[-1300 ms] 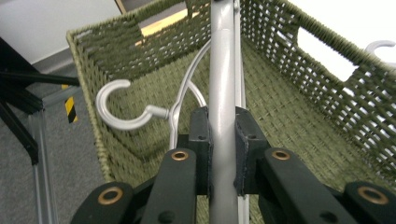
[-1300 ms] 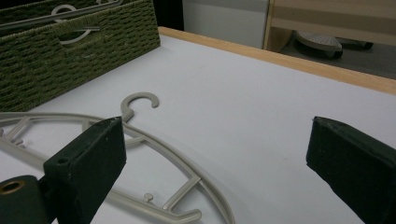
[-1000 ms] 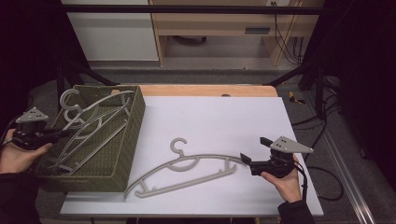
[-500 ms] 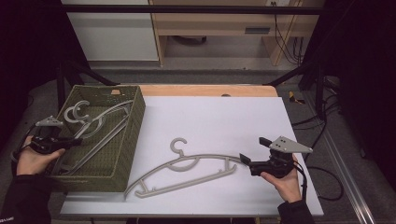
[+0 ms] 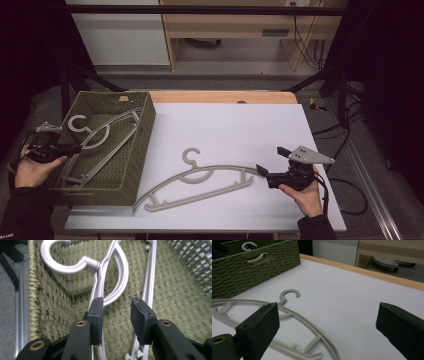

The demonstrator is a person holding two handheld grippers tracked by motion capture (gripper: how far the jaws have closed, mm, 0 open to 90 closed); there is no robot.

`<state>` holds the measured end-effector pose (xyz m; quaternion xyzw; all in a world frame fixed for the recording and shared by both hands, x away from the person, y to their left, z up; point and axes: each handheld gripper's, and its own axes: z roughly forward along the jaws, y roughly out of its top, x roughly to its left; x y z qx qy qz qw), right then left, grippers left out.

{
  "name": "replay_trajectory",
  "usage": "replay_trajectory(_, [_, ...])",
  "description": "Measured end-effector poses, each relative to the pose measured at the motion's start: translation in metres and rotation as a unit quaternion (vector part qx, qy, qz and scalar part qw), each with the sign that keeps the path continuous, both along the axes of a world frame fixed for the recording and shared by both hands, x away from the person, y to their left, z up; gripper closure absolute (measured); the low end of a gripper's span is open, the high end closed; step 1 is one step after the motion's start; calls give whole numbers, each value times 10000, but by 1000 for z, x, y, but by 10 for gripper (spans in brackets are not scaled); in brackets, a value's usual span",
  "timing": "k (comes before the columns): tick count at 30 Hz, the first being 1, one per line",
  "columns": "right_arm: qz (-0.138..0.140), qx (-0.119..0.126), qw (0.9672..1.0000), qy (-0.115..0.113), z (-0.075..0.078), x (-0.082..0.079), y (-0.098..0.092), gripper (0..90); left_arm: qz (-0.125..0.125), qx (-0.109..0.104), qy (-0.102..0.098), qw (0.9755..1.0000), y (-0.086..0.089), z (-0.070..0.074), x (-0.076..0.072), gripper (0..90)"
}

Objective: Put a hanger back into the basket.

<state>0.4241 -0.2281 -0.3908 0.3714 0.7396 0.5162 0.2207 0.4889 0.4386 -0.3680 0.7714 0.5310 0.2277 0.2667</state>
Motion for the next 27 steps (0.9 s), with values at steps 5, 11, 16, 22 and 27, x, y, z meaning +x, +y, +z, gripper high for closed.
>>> replay_trajectory(5, [-14,2,10000,-24,1,0,-1,55,-117,-255,-476,9985,-9,11,-11,581])
replay_trajectory(11, [-45,26,10000,-10,1,0,0,55,-481,-737,-1033,9908,-31,26,-29,467])
replay_trajectory(16, [-71,38,10000,-29,0,0,-1,55,-841,-1197,-1472,9782,-56,33,-44,379])
replay_trajectory(22, [-107,45,9999,-7,-1,0,-2,55,-1224,-1528,-1769,9646,-85,32,-58,284])
replay_trajectory(27, [-164,143,9998,-19,0,-1,-3,55,-1424,-1616,-1881,9582,-110,26,-69,188])
